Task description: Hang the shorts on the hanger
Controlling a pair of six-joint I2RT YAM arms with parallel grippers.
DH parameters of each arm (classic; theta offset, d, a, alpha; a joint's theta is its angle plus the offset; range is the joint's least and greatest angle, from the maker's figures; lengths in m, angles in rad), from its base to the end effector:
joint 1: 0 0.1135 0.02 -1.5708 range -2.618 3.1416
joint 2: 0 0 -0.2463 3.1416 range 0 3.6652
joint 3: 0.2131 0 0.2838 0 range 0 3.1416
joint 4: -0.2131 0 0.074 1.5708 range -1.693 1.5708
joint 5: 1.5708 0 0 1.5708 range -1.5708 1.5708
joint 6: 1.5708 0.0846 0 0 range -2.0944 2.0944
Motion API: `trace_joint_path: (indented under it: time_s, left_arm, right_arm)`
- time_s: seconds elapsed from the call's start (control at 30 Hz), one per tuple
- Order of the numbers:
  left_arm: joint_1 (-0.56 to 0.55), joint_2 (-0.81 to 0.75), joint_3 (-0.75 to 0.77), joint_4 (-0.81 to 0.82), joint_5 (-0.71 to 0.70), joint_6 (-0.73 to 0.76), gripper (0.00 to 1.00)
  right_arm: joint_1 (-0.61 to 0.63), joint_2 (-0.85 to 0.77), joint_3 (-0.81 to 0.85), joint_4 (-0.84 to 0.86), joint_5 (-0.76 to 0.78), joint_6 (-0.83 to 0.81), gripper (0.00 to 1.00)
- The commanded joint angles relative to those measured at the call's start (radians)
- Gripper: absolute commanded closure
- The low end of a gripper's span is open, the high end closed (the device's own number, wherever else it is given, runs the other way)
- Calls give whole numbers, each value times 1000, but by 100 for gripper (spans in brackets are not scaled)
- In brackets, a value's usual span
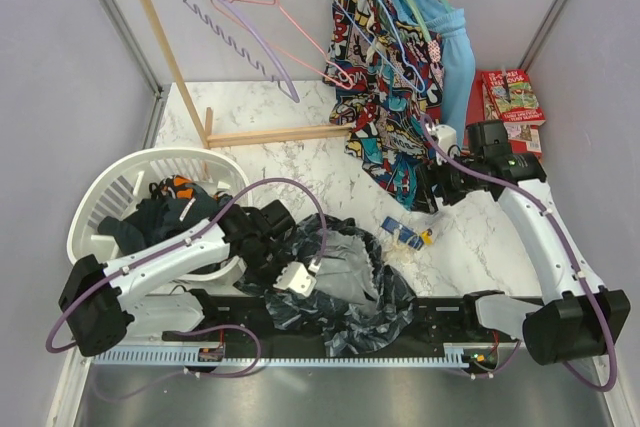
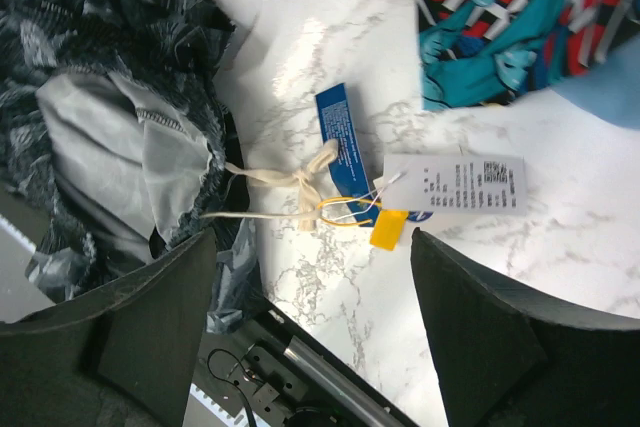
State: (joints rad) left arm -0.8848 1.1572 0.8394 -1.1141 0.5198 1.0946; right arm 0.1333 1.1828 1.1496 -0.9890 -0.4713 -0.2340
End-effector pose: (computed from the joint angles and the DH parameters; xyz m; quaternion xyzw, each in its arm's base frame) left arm 0.1092 -0.1997 0.1634 0.8156 0.5143 -0.2479 0.0935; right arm 0.2763 0.0758 0.2648 -0.2331 0.9087 0.2112 0.2744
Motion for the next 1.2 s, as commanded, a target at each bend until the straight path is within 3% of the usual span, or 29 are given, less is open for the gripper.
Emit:
trace_joint_path:
  time_s: [0.0,0.4,0.7,0.9,1.0,1.03,1.1,1.13,1.17]
  left_arm:
    - [3,-8,-13,34,-47,62,98]
    - [3,-54,-39,111,-53,4,90]
    - [4,-85,-40,111,-64,-32,89]
    - [3,-85,-25,111,-63,-53,89]
    - [3,-86,-22,111,-63,-64,88]
    - [3,-88,-17,114,-64,-76,89]
    - [3,-96,-11,114,-64,-87,89]
    - [4,-102,-2,117,-66,-104,89]
    - [4,-103,3,132,-69,-117,89]
  right_arm:
    - [12,24,-25,28,-190,-74,17]
    - [391,173,-11,401,-21,-18,16]
    - [609,412,91,470,40,-53,17]
    - [669,494,124,492,92,-79,22]
    - [684,515,142,513,138,-64,33]
    - [684,517,142,523,154,-47,55]
    - [684,525,151,524,195,-36,79]
    - [683,525,157,521,210,-3,100]
    - [678,517,165,503,214,15,100]
